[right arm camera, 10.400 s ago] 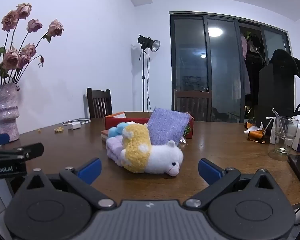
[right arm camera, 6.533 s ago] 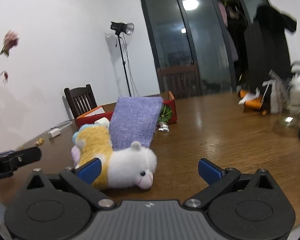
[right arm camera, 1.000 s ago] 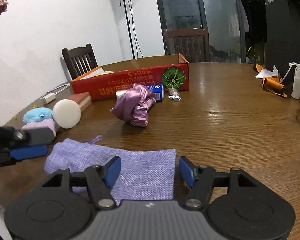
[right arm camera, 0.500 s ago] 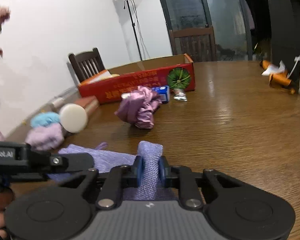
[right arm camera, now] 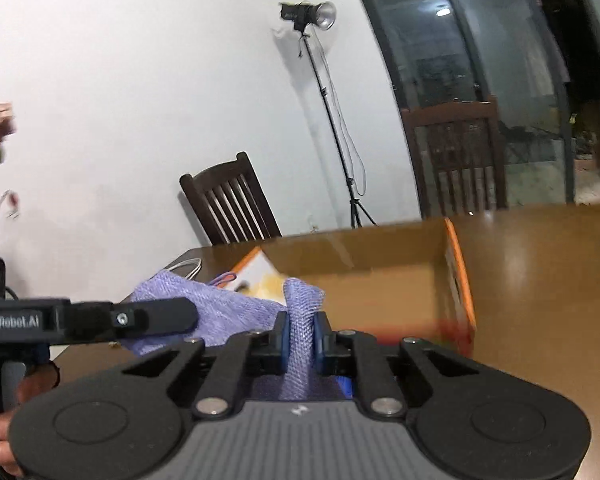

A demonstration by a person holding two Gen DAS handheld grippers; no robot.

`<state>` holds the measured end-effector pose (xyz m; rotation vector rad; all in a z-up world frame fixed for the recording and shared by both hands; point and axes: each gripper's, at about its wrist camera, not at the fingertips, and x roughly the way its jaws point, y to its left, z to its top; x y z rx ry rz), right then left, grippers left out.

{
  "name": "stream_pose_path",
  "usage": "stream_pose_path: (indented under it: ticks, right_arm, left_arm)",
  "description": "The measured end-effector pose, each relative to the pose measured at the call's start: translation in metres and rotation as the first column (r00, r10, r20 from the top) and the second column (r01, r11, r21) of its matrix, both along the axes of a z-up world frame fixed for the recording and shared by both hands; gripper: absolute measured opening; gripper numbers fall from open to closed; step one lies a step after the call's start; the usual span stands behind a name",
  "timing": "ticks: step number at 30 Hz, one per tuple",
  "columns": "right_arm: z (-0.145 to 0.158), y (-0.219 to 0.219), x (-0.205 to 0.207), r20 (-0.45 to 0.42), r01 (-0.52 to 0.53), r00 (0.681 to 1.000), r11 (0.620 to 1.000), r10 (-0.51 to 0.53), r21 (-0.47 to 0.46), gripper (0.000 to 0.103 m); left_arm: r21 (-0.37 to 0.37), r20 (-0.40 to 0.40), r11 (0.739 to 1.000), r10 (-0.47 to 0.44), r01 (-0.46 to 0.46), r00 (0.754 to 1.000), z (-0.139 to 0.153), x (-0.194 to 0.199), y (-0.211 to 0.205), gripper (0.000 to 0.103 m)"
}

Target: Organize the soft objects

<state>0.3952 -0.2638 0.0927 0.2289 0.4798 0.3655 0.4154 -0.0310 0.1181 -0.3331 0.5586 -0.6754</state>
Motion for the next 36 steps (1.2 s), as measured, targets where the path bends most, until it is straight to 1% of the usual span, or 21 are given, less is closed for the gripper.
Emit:
stream_pose_path:
  ticks: [1,3,4,6,8,10,12,13,14,15,16,17,20,24,27,31,34,35,36]
  right_arm:
    - [0.0,0.003,0.032,-0.027,-0.004,1.0,1.0,0.003,-0.022,0.012]
    - [-0.004,0.01,0.085,-0.078,0.003,0.997,0.999,-0.006,-0.047,0.012]
    - [-0.007,0.013,0.114,-0.119,-0.009,0.993,0.999,0.004,-0.043,0.012]
    - [-0.017,0.018,0.166,-0.205,0.0,0.979,1.0,-0.002,-0.009,0.012]
    - [-0.027,0.023,0.203,-0.263,0.01,0.965,1.0,-0.004,0.018,0.012]
    - [-0.038,0.036,0.233,-0.296,0.013,0.955,1.0,-0.016,-0.012,0.015]
    - [-0.051,0.049,0.254,-0.323,0.024,0.946,0.999,-0.036,-0.043,0.022]
    - [-0.055,0.053,0.259,-0.336,0.024,0.941,0.998,-0.041,-0.054,0.03]
    - [-0.059,0.058,0.262,-0.345,0.017,0.938,0.997,-0.04,-0.07,0.035]
    - [-0.061,0.063,0.264,-0.343,0.013,0.939,0.996,-0.041,-0.084,0.037]
    - [-0.063,0.068,0.266,-0.337,0.014,0.941,0.995,-0.045,-0.094,0.042]
    - [-0.063,0.07,0.267,-0.336,0.014,0.941,0.995,-0.047,-0.101,0.047]
    - [-0.056,0.068,0.264,-0.321,0.024,0.945,0.995,-0.055,-0.1,0.049]
    - [-0.037,0.054,0.245,-0.298,0.054,0.95,0.991,-0.088,-0.123,0.05]
    - [-0.019,0.044,0.22,-0.268,0.055,0.959,0.986,-0.096,-0.157,0.052]
    - [0.017,0.03,0.175,-0.209,0.067,0.972,0.979,-0.108,-0.195,0.056]
    - [0.044,0.018,0.136,-0.152,0.077,0.982,0.974,-0.111,-0.214,0.062]
    - [0.052,0.014,0.119,-0.129,0.073,0.986,0.972,-0.104,-0.223,0.065]
    - [0.059,0.011,0.104,-0.107,0.066,0.99,0.971,-0.093,-0.23,0.066]
  left_arm:
    - [0.015,-0.023,1.0,-0.009,0.009,1.0,0.0,0.028,-0.002,0.024]
    - [0.051,-0.06,0.998,0.034,-0.031,0.998,-0.003,0.075,-0.004,0.024]
    - [0.08,-0.08,0.996,0.035,-0.029,0.996,-0.006,0.098,-0.006,0.024]
    - [0.132,-0.099,0.989,0.078,-0.064,0.992,-0.013,0.139,-0.005,0.024]
    - [0.19,-0.119,0.979,0.091,-0.068,0.989,-0.023,0.173,-0.004,0.025]
    - [0.242,-0.126,0.966,0.122,-0.088,0.984,-0.033,0.195,-0.001,0.028]
    - [0.304,-0.101,0.942,0.177,-0.14,0.979,-0.042,0.208,0.001,0.034]
    - [0.328,-0.092,0.932,0.191,-0.151,0.977,-0.047,0.213,0.004,0.045]
    - [0.348,-0.096,0.925,0.199,-0.155,0.975,-0.051,0.215,0.008,0.058]
    - [0.357,-0.102,0.92,0.208,-0.16,0.973,-0.054,0.216,0.012,0.063]
    - [0.353,-0.103,0.921,0.211,-0.162,0.972,-0.055,0.216,0.015,0.067]
    - [0.349,-0.103,0.923,0.211,-0.163,0.972,-0.053,0.216,0.021,0.067]
    - [0.351,-0.092,0.918,0.228,-0.183,0.969,-0.044,0.211,0.029,0.068]
    - [0.339,-0.053,0.915,0.253,-0.221,0.966,-0.02,0.189,0.038,0.073]
    - [0.33,-0.012,0.913,0.257,-0.239,0.966,0.006,0.165,0.045,0.076]
    - [0.341,0.04,0.902,0.266,-0.263,0.963,0.041,0.126,0.045,0.079]
    - [0.345,0.085,0.897,0.264,-0.277,0.961,0.063,0.085,0.048,0.083]
    - [0.347,0.103,0.894,0.264,-0.284,0.959,0.068,0.071,0.049,0.083]
    - [0.35,0.122,0.891,0.264,-0.29,0.957,0.071,0.054,0.052,0.084]
